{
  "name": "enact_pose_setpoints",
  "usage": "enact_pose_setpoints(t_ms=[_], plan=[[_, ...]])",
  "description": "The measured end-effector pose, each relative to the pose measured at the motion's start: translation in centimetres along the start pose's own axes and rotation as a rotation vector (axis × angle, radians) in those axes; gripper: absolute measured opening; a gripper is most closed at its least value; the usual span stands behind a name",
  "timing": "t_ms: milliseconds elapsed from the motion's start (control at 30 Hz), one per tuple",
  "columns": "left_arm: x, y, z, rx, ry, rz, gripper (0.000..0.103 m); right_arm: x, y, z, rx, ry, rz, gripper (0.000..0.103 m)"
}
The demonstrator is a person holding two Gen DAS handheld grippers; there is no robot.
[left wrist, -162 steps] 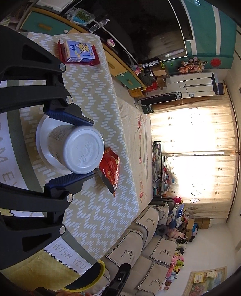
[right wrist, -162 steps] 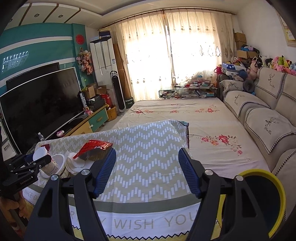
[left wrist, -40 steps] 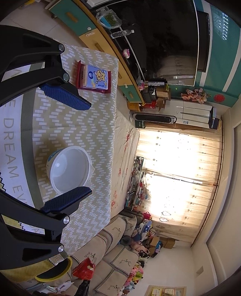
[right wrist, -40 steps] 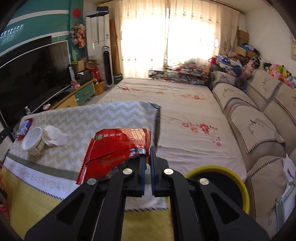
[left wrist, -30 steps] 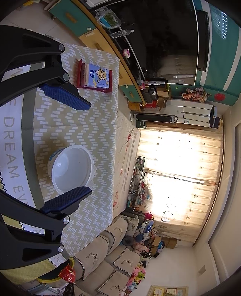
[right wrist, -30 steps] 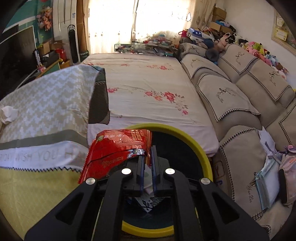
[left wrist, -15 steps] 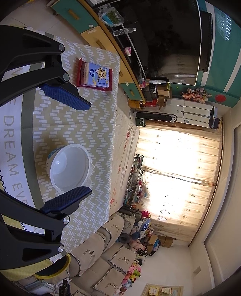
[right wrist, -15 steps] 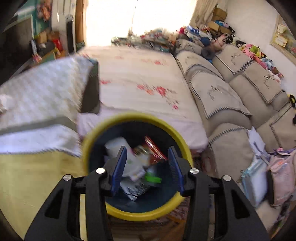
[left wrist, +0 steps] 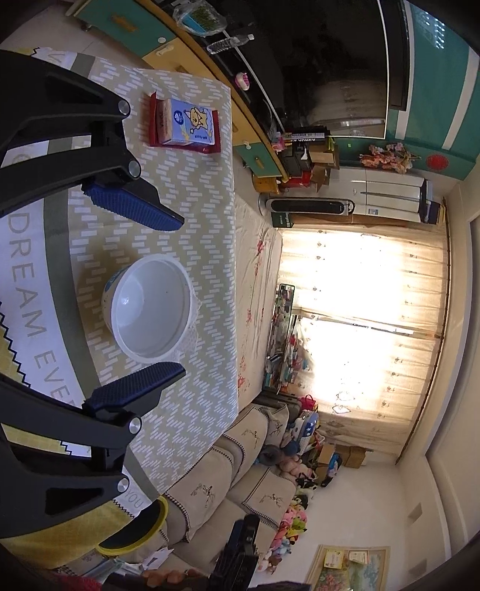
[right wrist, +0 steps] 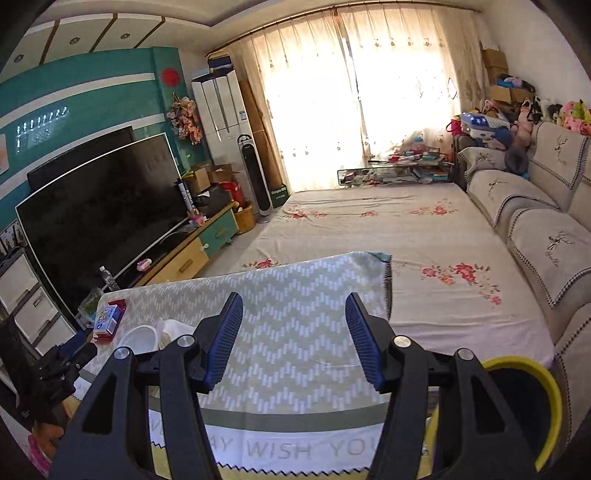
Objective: Collect trash
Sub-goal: 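Reach the left gripper to the white plastic bowl and grasp its rim, then carry the white bowl over the bin and open the left gripper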
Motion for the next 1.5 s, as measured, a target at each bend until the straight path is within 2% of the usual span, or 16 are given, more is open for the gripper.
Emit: enact_pose_setpoints(t_ms=[100, 233, 300, 500, 667, 733, 767, 800, 1000, 1300, 1500], plan=[[1.2, 0.5, 0.6, -0.03, 0.045, 0.03, 0.07, -1.1, 1.4, 2.2, -0.03, -0.033, 0.015, 0.055], [2.9, 1.4, 1.9, -0.1, 0.053, 0.082, 0.065, -2.2, 3.4, 3.7, -0.083, -0.045, 0.014, 0.055], [3.9, 1.9, 2.9, -0.148, 0.024, 0.144, 0.061, -2.7, 3.7, 4.1, -0.092, -0.053, 0.018, 0.055], [4.9, 2.8, 6.2, -0.276, -0.066, 0.282, 0.056, -2.8, 3.8, 3.5, -0.082, -0.083, 0.034, 0.055], [5.9, 4.0, 8.1, -0.367, -0.069, 0.334, 0.053, -2.5, 3.5, 3.3, -0.079, -0.095, 0.044, 0.055], [6.1, 4.6, 8.7, -0.398, -0.056, 0.331, 0.031, -2.5, 3.4, 3.3, -0.075, -0.095, 0.047, 0.055], [5.9, 4.8, 8.8, -0.409, -0.05, 0.325, 0.026, -2.4, 3.3, 3.2, -0.073, -0.092, 0.045, 0.055], [5.7, 4.8, 8.8, -0.415, -0.049, 0.322, 0.016, -2.3, 3.3, 3.3, -0.072, -0.086, 0.045, 0.055], [5.2, 4.9, 4.7, -0.386, -0.039, 0.318, 0.007, -2.2, 3.3, 3.2, -0.075, -0.096, 0.057, 0.055], [3.8, 5.1, -3.4, -0.325, -0.02, 0.22, 0.007, -2.2, 3.0, 2.7, -0.056, -0.087, 0.053, 0.055], [7.4, 4.5, -6.3, -0.276, 0.039, 0.253, 0.007, -0.7, 1.1, 0.4, 0.014, -0.049, 0.068, 0.055]])
Point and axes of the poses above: each gripper's, at about its wrist camera, not at the fingertips, and z roughly the way its jaws point, x to its right, y to its underside, the point moved 10 cm from there along z, roughly the way its jaws point, and after that the axes turned 5 degrees about -x, right-handed, at the moved point
